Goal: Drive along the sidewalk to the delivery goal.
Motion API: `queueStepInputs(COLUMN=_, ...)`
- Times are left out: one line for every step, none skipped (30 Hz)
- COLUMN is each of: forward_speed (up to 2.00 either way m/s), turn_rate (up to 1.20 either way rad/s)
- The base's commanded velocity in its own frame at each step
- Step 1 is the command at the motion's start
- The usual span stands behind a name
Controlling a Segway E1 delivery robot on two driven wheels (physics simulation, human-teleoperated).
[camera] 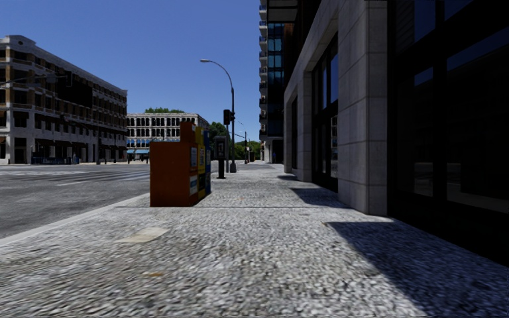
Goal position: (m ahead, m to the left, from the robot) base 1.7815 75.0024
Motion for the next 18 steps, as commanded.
queueStepInputs(forward_speed=2.00, turn_rate=0.00)
queueStepInputs(forward_speed=2.00, turn_rate=0.00)
queueStepInputs(forward_speed=2.00, turn_rate=0.00)
queueStepInputs(forward_speed=2.00, turn_rate=0.00)
queueStepInputs(forward_speed=2.00, turn_rate=0.00)
queueStepInputs(forward_speed=2.00, turn_rate=0.00)
queueStepInputs(forward_speed=2.00, turn_rate=0.00)
queueStepInputs(forward_speed=2.00, turn_rate=0.00)
queueStepInputs(forward_speed=2.00, turn_rate=0.00)
queueStepInputs(forward_speed=2.00, turn_rate=0.00)
queueStepInputs(forward_speed=2.00, turn_rate=0.00)
queueStepInputs(forward_speed=2.00, turn_rate=0.00)
queueStepInputs(forward_speed=2.00, turn_rate=0.00)
queueStepInputs(forward_speed=2.00, turn_rate=0.00)
queueStepInputs(forward_speed=2.00, turn_rate=0.00)
queueStepInputs(forward_speed=2.00, turn_rate=0.00)
queueStepInputs(forward_speed=2.00, turn_rate=0.00)
queueStepInputs(forward_speed=2.00, turn_rate=0.00)
